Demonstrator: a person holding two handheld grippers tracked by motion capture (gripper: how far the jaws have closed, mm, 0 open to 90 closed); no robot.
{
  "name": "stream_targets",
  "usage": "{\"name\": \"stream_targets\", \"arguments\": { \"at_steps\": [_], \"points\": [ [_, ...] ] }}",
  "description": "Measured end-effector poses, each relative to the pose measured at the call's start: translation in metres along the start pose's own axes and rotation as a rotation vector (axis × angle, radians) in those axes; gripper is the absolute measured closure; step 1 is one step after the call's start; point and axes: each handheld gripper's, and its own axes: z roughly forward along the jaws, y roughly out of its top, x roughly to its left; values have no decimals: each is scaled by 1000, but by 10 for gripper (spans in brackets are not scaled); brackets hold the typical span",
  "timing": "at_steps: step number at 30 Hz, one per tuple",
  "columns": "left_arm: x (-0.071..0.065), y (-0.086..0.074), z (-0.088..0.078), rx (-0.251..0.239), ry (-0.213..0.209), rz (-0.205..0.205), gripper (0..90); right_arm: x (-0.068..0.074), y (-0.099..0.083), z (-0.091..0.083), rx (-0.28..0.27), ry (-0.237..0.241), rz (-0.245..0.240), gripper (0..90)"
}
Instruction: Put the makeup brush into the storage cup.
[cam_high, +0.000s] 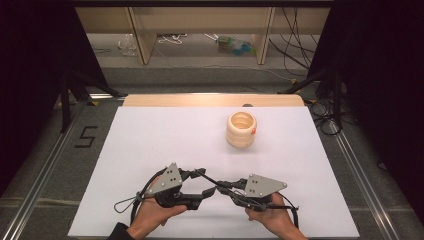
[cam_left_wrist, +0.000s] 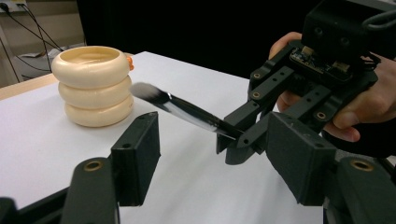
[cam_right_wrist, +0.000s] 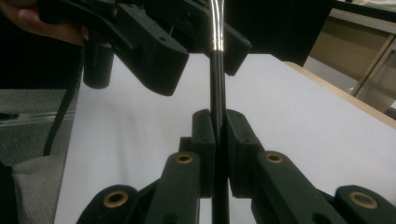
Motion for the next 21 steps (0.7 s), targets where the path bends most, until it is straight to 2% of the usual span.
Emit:
{"name": "stream_targets", "arguments": {
  "at_steps": [5,17,18,21],
  "points": [
    [1,-1,0,1,-5,13,421,1,0,1,2,-3,1,839],
    [2,-1,-1,-31,-34,-27,517,3,1,2,-7,9,2,839],
    [3,0,-2,-23,-25,-15,518,3,1,2,-10,5,3,839],
    [2,0,-2,-29,-32,-22,543,3,1,2,-11,7,3,839]
  ]
}}
